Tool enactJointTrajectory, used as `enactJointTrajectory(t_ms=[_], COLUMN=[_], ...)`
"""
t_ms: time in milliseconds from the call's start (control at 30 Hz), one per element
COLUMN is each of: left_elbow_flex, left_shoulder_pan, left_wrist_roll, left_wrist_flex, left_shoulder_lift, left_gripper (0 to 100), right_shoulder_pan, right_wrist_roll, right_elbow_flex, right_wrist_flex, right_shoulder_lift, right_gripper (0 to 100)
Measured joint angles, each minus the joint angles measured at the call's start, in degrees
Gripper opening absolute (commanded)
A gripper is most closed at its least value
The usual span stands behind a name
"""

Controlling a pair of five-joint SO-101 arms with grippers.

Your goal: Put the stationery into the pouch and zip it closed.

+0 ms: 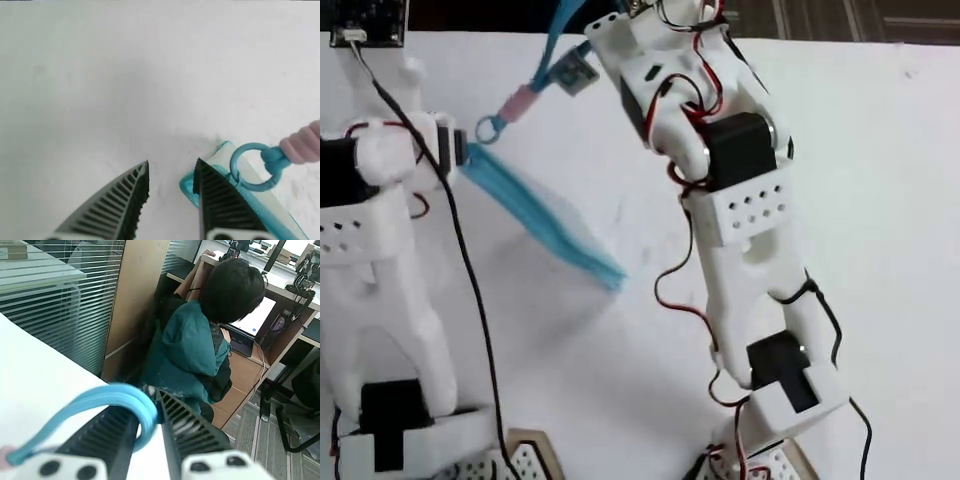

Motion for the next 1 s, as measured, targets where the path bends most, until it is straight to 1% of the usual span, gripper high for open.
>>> enactJointTrajectory(t_ms=[267,400,500,567,667,800,933,1000], left_elbow_flex=[-2.11,-2.20,-3.34,-4.04,-4.04,-1.14,2.11,2.73], left_shoulder_pan=[-0.35,-0.35,-1.76,-2.81,-3.52,-3.69,-3.78,-2.37], left_wrist_roll=[-0.70,-0.70,-0.70,-0.97,-3.34,-4.48,-4.57,-4.57], left_wrist_flex=[1.32,1.49,1.76,2.46,2.46,2.46,2.46,2.46], left_shoulder_lift=[1.85,1.85,1.85,0.62,-2.99,-7.21,-8.00,-8.00], left_gripper=[17,17,17,17,17,17,17,17], right_shoulder_pan=[0.18,1.93,2.73,2.99,3.34,3.96,3.69,3.78], right_wrist_roll=[0.00,0.00,0.00,0.00,0.00,0.00,0.00,0.00], right_elbow_flex=[0.00,0.00,0.00,0.00,0.00,0.00,0.00,0.00], right_wrist_flex=[0.00,0.00,0.00,0.00,0.00,0.00,0.00,0.00], right_shoulder_lift=[0.97,3.08,3.25,3.25,3.25,3.25,3.25,3.25], right_gripper=[1.7,1.7,1.7,1.7,1.7,1.7,1.7,1.7])
